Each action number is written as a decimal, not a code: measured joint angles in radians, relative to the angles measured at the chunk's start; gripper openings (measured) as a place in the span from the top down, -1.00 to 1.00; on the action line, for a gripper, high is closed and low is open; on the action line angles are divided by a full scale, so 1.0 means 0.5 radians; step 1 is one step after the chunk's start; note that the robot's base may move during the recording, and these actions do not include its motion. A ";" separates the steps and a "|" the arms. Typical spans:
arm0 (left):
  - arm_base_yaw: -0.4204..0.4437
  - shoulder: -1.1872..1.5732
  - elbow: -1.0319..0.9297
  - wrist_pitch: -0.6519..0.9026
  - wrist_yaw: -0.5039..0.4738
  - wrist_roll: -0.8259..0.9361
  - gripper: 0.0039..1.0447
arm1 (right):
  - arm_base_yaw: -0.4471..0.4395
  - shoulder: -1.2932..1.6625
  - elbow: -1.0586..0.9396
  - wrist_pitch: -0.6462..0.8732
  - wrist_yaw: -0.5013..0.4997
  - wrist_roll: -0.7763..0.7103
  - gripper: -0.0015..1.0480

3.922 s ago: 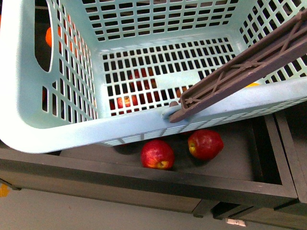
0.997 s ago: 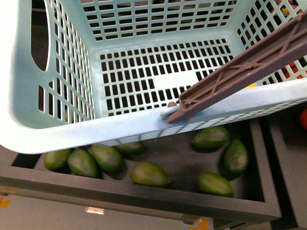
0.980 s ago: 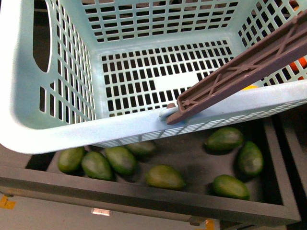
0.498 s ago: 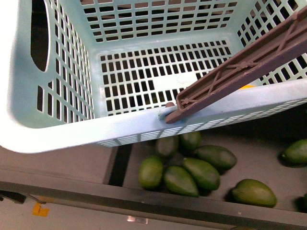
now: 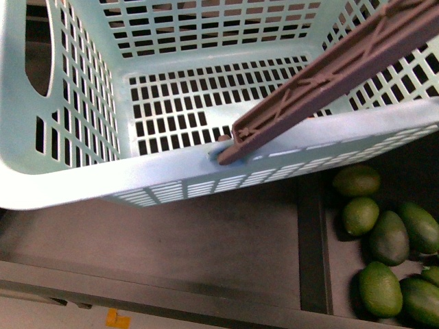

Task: Pick mango and avocado into basket

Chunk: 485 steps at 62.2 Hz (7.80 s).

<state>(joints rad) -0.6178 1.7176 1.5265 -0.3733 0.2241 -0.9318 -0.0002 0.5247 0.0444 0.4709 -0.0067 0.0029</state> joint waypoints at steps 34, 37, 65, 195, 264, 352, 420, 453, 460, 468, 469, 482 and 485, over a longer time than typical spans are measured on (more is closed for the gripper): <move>-0.041 0.001 0.002 0.000 0.047 -0.005 0.71 | -0.381 0.462 0.474 -1.086 0.632 0.361 -0.83; -0.039 0.001 0.002 0.000 0.046 -0.016 0.71 | -0.544 0.553 0.486 -0.977 0.470 0.288 -0.83; -0.027 0.001 0.002 0.000 0.024 -0.002 0.71 | -1.507 2.407 0.896 -0.027 -0.652 -1.149 -0.83; -0.030 0.001 0.002 0.000 0.019 -0.001 0.71 | -0.789 4.112 2.199 -0.523 -0.584 -1.093 -0.83; -0.030 0.001 0.002 0.000 0.018 -0.001 0.71 | -0.864 3.942 1.926 -0.301 -0.531 -0.935 -0.03; -0.030 0.001 0.002 0.000 0.018 -0.001 0.71 | -0.155 0.989 1.137 -0.528 0.036 0.034 -0.03; -0.029 0.001 0.002 0.000 0.013 0.000 0.71 | 0.274 0.957 0.841 0.208 0.285 0.053 -0.10; -0.031 0.002 0.002 0.000 0.015 0.001 0.71 | 0.008 0.410 0.186 0.225 0.018 0.001 0.96; -0.031 0.002 0.002 0.000 0.019 -0.001 0.71 | 0.007 0.301 0.127 0.174 0.018 0.001 0.96; -0.031 0.002 0.002 0.000 0.018 0.000 0.71 | 0.007 0.186 0.077 0.108 0.017 0.001 0.96; -0.031 0.002 0.002 0.000 0.018 0.000 0.71 | 0.007 0.177 0.074 0.102 0.017 0.001 0.96; -0.031 0.002 0.002 0.000 0.017 0.000 0.71 | 0.007 -0.035 0.008 -0.043 0.017 0.001 0.96; -0.031 0.002 0.002 0.000 0.016 0.000 0.71 | 0.007 -0.101 -0.009 -0.090 0.017 0.001 0.96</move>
<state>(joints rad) -0.6331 1.7187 1.5272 -0.3733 0.2321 -0.9318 0.0032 0.4744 0.0399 0.4259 0.0017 0.0032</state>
